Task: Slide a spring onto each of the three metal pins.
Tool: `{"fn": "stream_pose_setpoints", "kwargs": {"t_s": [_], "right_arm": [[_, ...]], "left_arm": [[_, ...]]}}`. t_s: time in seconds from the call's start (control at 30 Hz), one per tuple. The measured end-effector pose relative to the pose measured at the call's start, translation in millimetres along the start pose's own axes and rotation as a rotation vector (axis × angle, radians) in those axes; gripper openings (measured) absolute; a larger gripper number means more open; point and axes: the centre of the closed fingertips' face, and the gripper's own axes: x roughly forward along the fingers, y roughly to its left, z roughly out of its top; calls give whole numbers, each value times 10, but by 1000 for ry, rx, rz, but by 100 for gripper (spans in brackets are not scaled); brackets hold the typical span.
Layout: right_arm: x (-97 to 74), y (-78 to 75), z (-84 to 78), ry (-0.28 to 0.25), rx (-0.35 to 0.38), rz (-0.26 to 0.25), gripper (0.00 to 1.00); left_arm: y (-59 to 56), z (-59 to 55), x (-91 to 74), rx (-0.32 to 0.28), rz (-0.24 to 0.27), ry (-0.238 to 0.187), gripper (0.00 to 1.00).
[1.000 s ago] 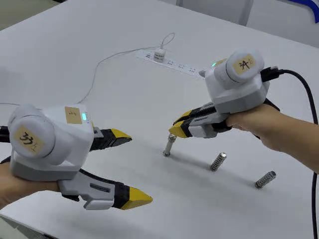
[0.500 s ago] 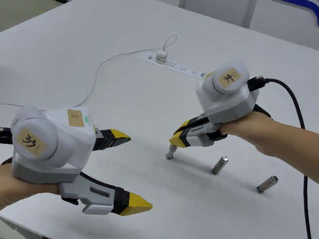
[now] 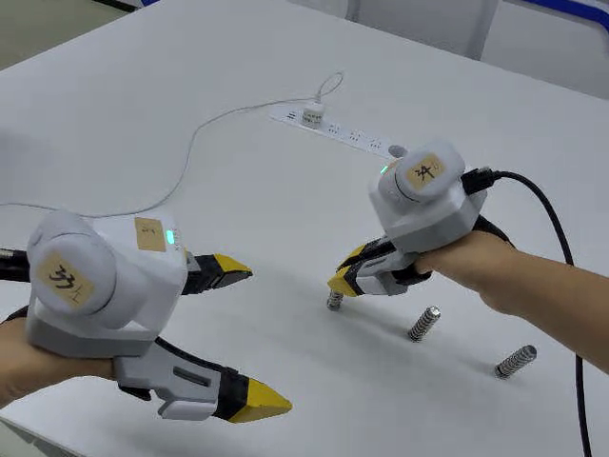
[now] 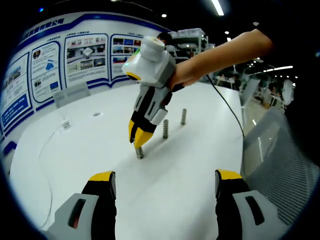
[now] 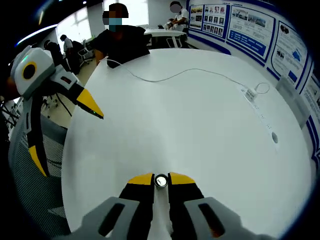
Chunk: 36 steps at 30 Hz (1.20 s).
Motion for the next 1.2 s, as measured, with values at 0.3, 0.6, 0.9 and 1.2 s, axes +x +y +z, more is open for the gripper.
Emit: {"fn": "stream_pose_setpoints", "kwargs": {"t_s": [0.3, 0.6, 0.9, 1.2], "right_arm": [[80, 1, -42, 14, -5, -12, 11], [83, 2, -1, -6, -3, -19, 13], [-67, -22, 88, -75, 29, -41, 21], [-481, -92, 212, -220, 45, -124, 25]], "left_arm": [[41, -13, -36, 4, 10, 9, 84], [54, 0, -45, 7, 11, 12, 84], [39, 51, -39, 9, -3, 15, 84], [45, 138, -30, 41, 1, 21, 85]]}}
